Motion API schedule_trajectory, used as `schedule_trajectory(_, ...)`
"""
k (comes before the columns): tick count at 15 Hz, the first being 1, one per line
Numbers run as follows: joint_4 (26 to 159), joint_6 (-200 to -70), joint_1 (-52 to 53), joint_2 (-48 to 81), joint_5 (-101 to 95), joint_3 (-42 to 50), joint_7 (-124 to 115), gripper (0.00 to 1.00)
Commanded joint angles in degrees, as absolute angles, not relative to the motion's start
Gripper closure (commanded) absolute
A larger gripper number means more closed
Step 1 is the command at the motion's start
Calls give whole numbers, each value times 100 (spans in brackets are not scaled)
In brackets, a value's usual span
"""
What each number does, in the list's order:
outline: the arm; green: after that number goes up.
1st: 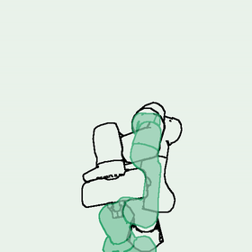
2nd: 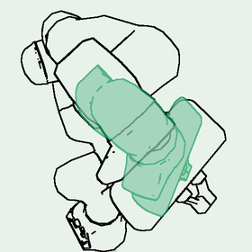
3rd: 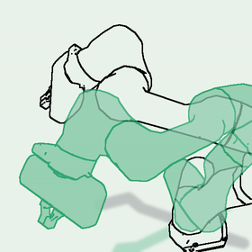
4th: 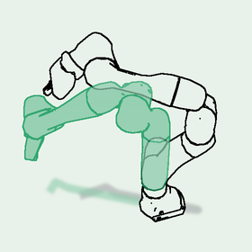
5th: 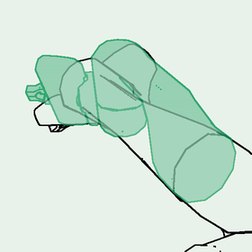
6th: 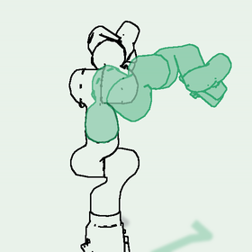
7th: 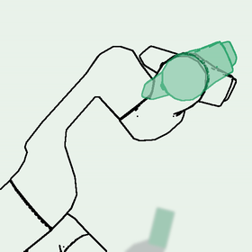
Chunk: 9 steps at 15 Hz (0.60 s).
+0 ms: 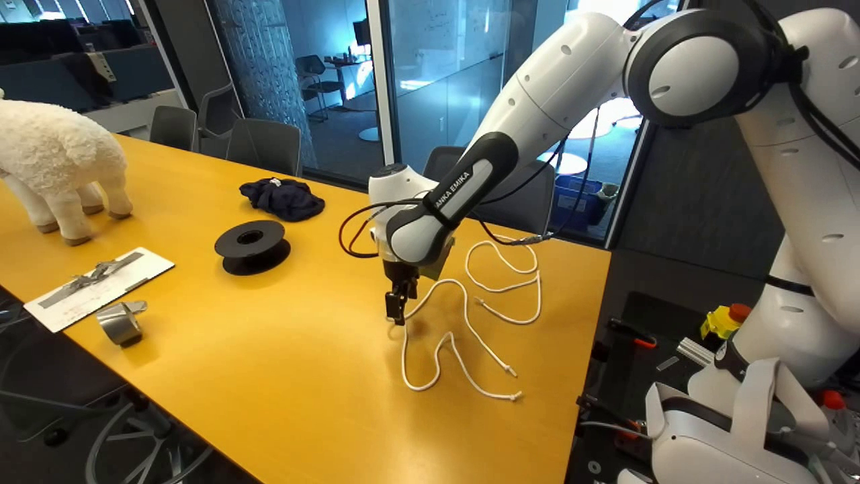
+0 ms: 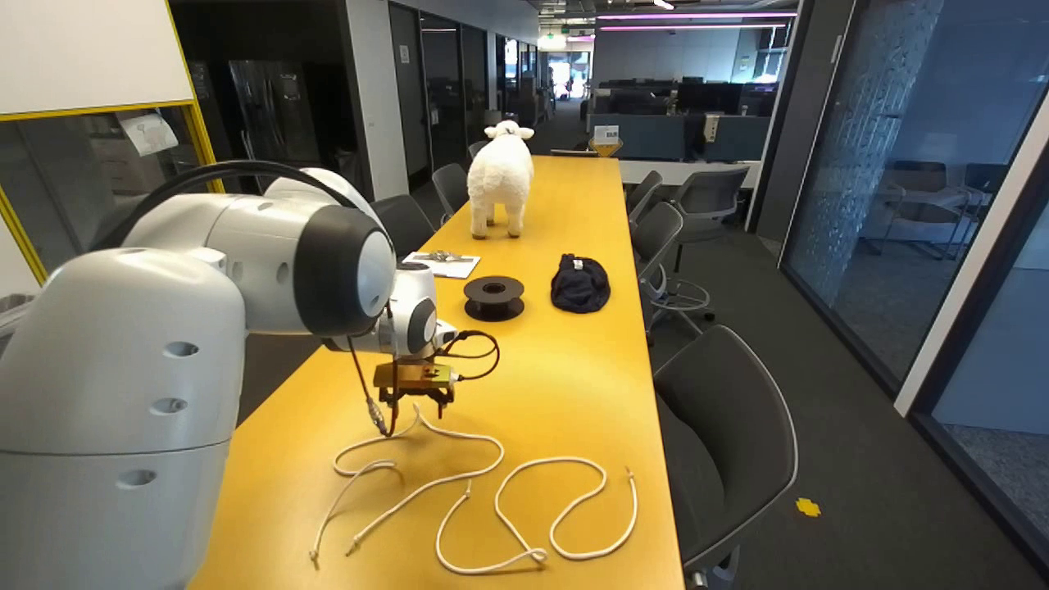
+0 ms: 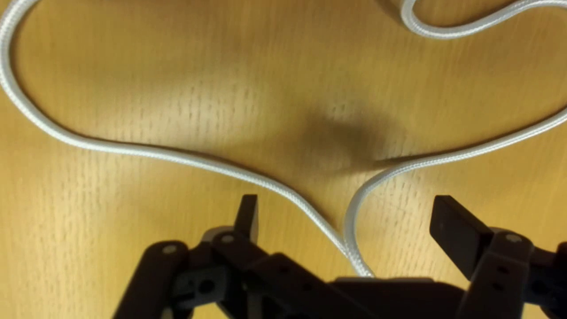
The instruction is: Separate the two white ropes
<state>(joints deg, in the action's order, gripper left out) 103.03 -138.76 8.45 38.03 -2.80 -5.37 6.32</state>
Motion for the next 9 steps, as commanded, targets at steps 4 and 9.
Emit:
schedule_trajectory(4, 9522, -13770, 880, 4377, -408, -506, 568, 0)
schedule_trajectory(9, 9351, -13763, 944, 4533, -435, -504, 537, 0)
